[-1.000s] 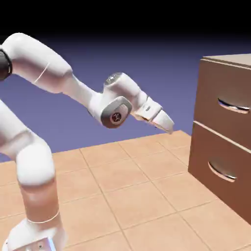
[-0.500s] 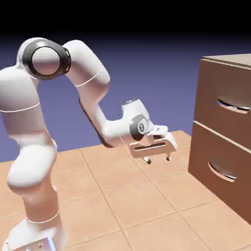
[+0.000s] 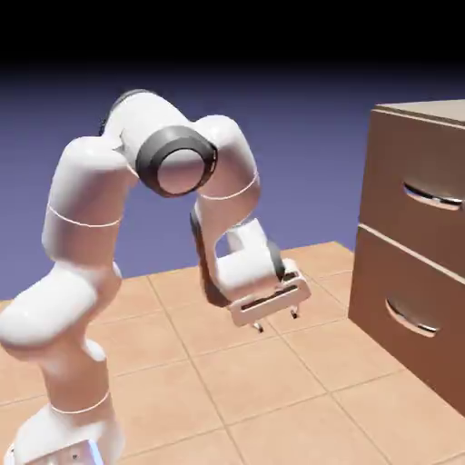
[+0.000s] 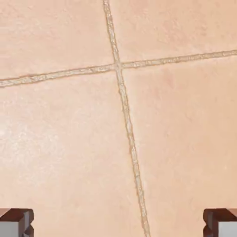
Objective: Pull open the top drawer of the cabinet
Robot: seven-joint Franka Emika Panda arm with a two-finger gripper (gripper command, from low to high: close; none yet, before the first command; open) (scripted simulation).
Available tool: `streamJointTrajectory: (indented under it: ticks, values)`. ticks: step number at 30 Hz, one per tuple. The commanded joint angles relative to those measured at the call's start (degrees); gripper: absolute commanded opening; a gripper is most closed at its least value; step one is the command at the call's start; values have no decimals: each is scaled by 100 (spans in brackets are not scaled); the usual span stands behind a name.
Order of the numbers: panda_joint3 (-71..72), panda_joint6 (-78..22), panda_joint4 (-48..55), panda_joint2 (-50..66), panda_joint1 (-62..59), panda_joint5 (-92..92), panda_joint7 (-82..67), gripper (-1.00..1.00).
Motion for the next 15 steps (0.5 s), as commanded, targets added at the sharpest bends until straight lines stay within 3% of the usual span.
streamJointTrajectory:
  ticks: [1, 15]
  values:
    - [153, -46, 62, 170, -133, -250, -1, 100]
    - [2291, -695, 924, 2546, -1995, -3738, -11, 100]
